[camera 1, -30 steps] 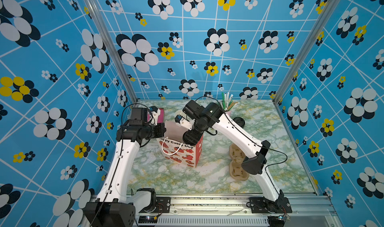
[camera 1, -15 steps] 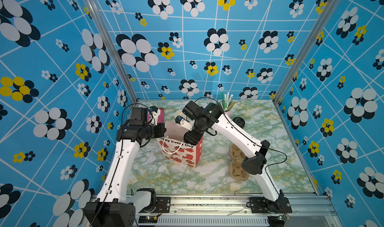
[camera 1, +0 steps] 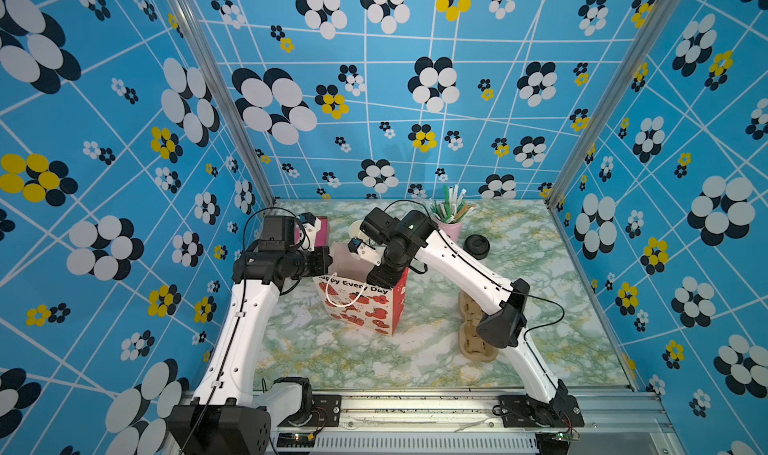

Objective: Pack a coffee takeout order
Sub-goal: Place the coffee cup in the cup tray.

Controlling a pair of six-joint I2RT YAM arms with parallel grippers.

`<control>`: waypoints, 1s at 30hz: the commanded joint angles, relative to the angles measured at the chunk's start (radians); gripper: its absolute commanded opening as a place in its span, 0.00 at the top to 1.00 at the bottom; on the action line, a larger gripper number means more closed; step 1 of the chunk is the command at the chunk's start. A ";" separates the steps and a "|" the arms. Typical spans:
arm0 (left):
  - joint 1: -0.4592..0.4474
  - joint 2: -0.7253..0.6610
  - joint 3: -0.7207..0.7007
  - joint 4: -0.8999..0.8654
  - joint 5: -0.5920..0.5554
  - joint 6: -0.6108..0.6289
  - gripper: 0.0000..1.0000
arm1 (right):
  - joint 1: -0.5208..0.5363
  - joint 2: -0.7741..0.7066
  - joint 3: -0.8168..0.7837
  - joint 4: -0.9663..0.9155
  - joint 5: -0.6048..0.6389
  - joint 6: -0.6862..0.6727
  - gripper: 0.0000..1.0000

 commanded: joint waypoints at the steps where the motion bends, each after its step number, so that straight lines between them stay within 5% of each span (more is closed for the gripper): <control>1: -0.008 0.007 -0.005 0.000 0.002 -0.005 0.97 | 0.006 0.022 -0.012 -0.046 0.018 -0.016 0.55; 30: -0.009 0.012 0.003 0.001 0.003 -0.004 0.97 | 0.006 0.075 -0.024 -0.052 0.019 -0.022 0.55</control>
